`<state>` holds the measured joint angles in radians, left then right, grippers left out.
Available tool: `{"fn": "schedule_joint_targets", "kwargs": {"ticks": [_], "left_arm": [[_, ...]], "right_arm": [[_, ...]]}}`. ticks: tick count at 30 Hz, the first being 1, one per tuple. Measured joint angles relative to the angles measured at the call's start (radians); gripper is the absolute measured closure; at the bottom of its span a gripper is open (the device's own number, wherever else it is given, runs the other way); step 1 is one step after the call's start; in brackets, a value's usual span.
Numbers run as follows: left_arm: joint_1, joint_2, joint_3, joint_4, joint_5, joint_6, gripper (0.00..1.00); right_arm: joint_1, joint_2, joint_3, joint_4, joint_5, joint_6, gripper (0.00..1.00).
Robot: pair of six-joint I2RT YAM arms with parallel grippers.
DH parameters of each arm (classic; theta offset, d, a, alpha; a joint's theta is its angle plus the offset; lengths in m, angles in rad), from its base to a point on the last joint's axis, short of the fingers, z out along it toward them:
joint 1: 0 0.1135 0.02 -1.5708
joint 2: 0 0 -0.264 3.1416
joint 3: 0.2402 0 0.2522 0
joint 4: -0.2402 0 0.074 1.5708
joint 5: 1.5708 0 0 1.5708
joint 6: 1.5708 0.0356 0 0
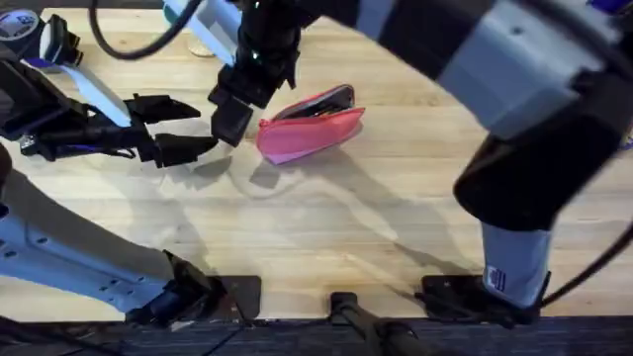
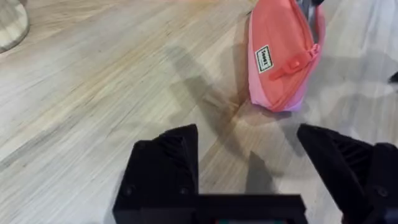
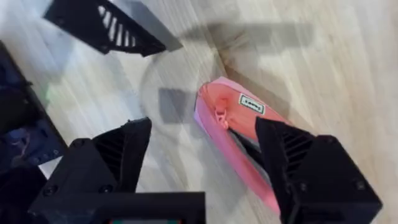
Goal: Unzip the bag, pick up the pens from the table one at a time and place them inside, then zip the bag closed.
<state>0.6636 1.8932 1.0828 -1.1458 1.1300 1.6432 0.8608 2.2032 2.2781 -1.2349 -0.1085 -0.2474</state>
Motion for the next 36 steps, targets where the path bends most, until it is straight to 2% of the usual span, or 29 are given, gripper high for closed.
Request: {"fn": "schedule_joint_targets", "kwargs": {"ticks": [13,16,28,33,36], "left_arm": [[0.000,0.000,0.000,0.000,0.000,0.000,0.007],[0.000,0.000,0.000,0.000,0.000,0.000,0.007],[0.000,0.000,0.000,0.000,0.000,0.000,0.007],[0.000,0.000,0.000,0.000,0.000,0.000,0.007],[0.000,0.000,0.000,0.000,0.000,0.000,0.007]], "right_arm": [[-0.016,0.100,-0.016,0.014,-0.020,0.001,0.018],[-0.024,0.105,-0.016,0.019,-0.035,0.001,0.104],[-0.033,0.105,-0.016,0.019,-0.040,0.004,0.628],[-0.033,0.105,-0.016,0.019,-0.037,0.004,0.756],[-0.033,0.106,-0.016,0.016,-0.037,0.003,0.795]]}}
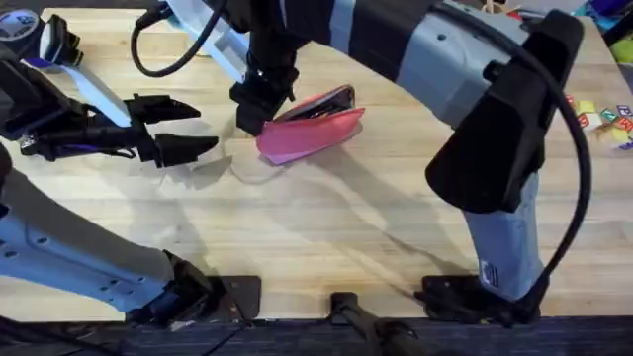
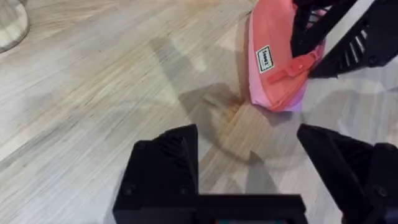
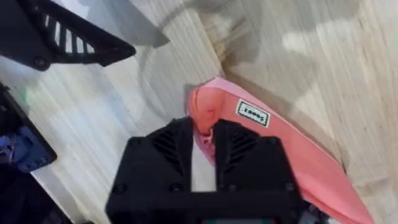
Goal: Unzip the bag, pick up the pens from the table one at a time and place them inside, then zip the bag closed.
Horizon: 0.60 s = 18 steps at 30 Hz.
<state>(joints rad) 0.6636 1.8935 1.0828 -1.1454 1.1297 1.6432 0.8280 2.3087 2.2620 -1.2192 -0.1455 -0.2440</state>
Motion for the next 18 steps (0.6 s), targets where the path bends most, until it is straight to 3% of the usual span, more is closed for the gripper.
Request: {"fn": "schedule_joint_targets", "kwargs": {"ticks": [5,18], "left_arm": [[0.000,0.000,0.000,0.000,0.000,0.000,0.007],[0.000,0.000,0.000,-0.006,0.000,0.000,0.007]], "right_arm": [[0.000,0.000,0.000,-0.004,0.010,0.000,0.965],[-0.002,-0.003,0.000,0.015,0.013,0.000,0.971]]}}
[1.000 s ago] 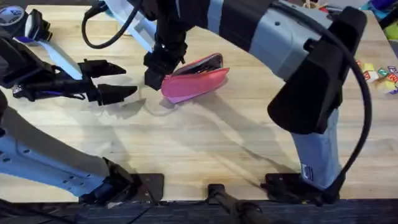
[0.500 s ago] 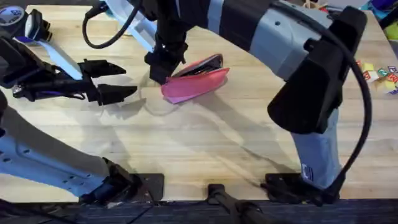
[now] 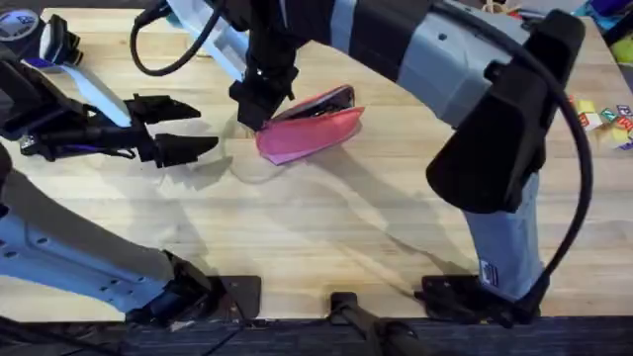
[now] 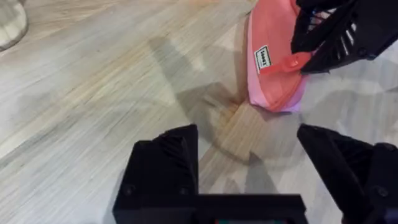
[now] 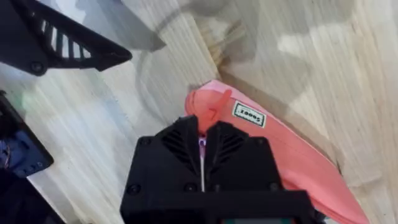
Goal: Unzip the bag, pick up the pens from the table one at a time and place them inside, then zip the bag closed.
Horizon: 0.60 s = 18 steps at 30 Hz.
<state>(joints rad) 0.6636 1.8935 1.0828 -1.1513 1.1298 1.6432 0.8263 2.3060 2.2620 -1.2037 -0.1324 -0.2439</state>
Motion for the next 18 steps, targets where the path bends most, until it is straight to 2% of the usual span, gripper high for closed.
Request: {"fn": "schedule_joint_targets", "kwargs": {"ticks": [9,18], "left_arm": [[-0.014,0.000,0.000,-0.001,0.000,0.000,0.008],[-0.139,0.000,0.000,0.002,0.000,0.000,0.007]], "right_arm": [[-0.029,-0.031,0.000,0.033,0.001,0.041,0.971],[-0.046,-0.031,0.000,0.060,0.001,0.092,0.971]]}}
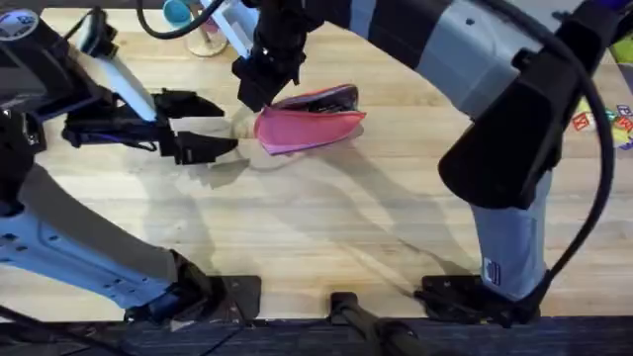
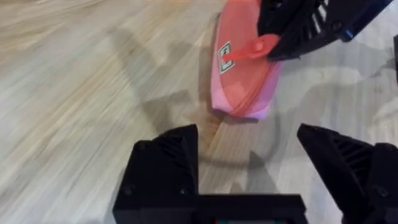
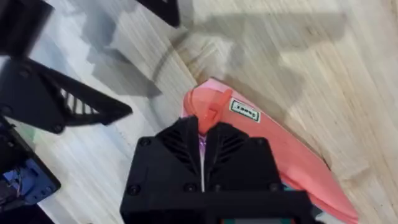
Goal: Unzip the bag, pick up the pens from the table one at a time and place them inside, then zip the bag closed.
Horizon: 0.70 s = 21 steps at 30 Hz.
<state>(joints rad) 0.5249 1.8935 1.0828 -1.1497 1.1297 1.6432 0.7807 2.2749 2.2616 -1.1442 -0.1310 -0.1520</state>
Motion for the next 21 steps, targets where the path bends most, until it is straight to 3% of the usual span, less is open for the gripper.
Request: {"fn": "schedule_joint_targets", "kwargs": {"ticks": [12,21], "left_arm": [[-0.136,0.000,0.000,0.062,0.013,0.000,0.007],[-0.151,0.000,0.000,0.076,0.051,0.000,0.007]], "right_arm": [[0.000,0.000,0.000,0.001,0.000,0.011,0.971],[-0.001,0.000,0.000,0.001,0.000,0.011,0.971]]}}
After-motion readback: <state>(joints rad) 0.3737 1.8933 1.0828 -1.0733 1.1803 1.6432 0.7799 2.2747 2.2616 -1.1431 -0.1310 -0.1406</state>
